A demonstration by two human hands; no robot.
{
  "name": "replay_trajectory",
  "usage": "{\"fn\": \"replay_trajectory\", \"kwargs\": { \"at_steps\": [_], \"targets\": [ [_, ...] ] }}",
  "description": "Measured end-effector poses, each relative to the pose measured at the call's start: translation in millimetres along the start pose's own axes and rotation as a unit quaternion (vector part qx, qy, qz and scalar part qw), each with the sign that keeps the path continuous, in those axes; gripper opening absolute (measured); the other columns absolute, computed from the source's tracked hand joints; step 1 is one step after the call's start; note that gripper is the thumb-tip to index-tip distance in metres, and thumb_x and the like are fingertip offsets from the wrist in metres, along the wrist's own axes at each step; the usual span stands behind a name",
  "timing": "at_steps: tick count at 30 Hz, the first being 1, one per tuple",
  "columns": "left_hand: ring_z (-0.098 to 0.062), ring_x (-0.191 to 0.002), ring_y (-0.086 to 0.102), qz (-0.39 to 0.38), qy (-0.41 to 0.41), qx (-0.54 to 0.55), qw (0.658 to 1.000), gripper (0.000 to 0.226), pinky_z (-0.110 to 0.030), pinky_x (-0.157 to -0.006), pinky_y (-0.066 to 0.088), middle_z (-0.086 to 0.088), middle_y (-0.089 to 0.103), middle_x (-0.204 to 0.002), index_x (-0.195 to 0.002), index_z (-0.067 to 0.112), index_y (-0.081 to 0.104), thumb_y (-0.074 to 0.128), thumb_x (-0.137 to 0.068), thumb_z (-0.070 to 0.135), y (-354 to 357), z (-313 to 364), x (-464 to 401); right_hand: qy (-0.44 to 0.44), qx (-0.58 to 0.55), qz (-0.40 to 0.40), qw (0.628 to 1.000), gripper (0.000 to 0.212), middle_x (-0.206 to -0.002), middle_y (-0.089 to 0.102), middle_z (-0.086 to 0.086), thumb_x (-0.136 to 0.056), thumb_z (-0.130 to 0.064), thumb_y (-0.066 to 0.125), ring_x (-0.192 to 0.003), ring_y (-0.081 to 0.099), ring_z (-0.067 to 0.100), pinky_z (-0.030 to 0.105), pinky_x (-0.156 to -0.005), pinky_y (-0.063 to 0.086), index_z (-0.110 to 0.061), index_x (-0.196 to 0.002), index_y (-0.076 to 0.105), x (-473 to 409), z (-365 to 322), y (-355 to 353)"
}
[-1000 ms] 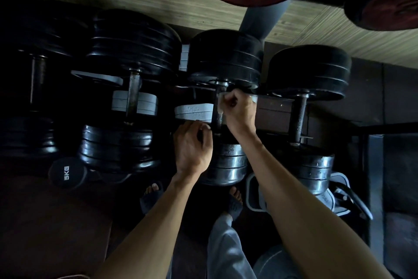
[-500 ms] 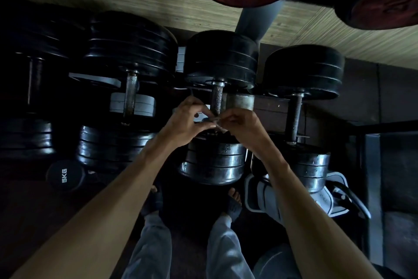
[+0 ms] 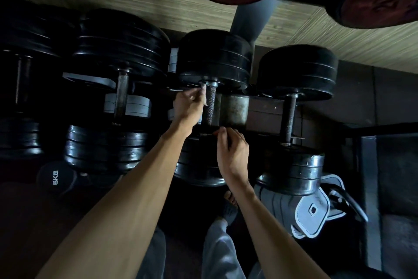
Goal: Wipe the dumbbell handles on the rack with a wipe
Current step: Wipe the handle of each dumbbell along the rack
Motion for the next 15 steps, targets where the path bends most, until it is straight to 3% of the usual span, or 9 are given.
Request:
{"fn": "replay_trajectory", "kwargs": {
  "at_steps": [3, 6, 9, 12, 15],
  "targets": [
    [-0.014, -0.071, 0.063, -0.044, 0.050, -0.084, 0.994, 0.028, -0.027, -0.072, 0.050, -0.007, 0.074, -0.083, -0.086, 0.008, 0.074, 0.060, -0.097, 0.029, -2, 0, 12, -0.001, -0.009, 0.013, 1.000, 0.034, -0.066, 0.061, 0.004, -0.097, -0.014, 0.046, -0.069, 0.049, 0.015, 0.036, -0.070, 0.046, -0.001, -0.070, 0.061, 1, 0, 0],
    [-0.011, -0.082, 0.063, -0.056, 0.025, -0.042, 0.997, 0.024, -0.026, -0.080, 0.051, -0.006, 0.073, -0.090, -0.095, 0.003, 0.073, 0.059, -0.098, 0.022, -1, 8, -1, -0.002, -0.004, 0.011, 1.000, 0.035, -0.066, 0.060, 0.003, -0.098, -0.016, 0.046, -0.067, 0.051, 0.016, 0.036, -0.070, 0.045, -0.003, -0.068, 0.060, 0, 2, 0],
    [-0.012, -0.080, 0.058, -0.088, 0.006, -0.026, 0.996, 0.016, -0.024, -0.073, 0.047, -0.007, 0.065, -0.087, -0.094, 0.009, 0.066, 0.054, -0.101, 0.017, 5, 18, -13, -0.001, -0.001, 0.008, 1.000, 0.035, -0.065, 0.059, -0.001, -0.098, -0.017, 0.046, -0.067, 0.051, 0.015, 0.033, -0.069, 0.043, -0.004, -0.068, 0.059, 0, 5, 1],
    [-0.016, -0.084, 0.054, -0.114, 0.009, -0.048, 0.992, 0.015, -0.032, -0.078, 0.048, -0.012, 0.061, -0.092, -0.107, 0.010, 0.065, 0.052, -0.100, 0.009, 1, 5, -8, 0.001, -0.003, 0.014, 1.000, 0.034, -0.064, 0.060, 0.001, -0.097, -0.016, 0.047, -0.067, 0.053, 0.020, 0.035, -0.067, 0.045, -0.005, -0.067, 0.058, 0, 7, 1],
    [-0.017, -0.085, 0.053, -0.182, 0.014, -0.164, 0.969, 0.018, -0.029, -0.077, 0.041, -0.008, 0.060, -0.088, -0.094, 0.003, 0.068, 0.054, -0.096, 0.013, -2, -31, 0, 0.007, -0.003, 0.019, 1.000, 0.034, -0.062, 0.055, -0.003, -0.096, -0.017, 0.047, -0.067, 0.052, 0.020, 0.039, -0.066, 0.044, -0.012, -0.063, 0.049, 1, 8, 2]
  ]
}}
Point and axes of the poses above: each hand's wrist, its own x-axis away from the middle knuckle, its own y-axis out of the palm, z = x × y, the point moved 6 cm from there along -x, towards the middle knuckle
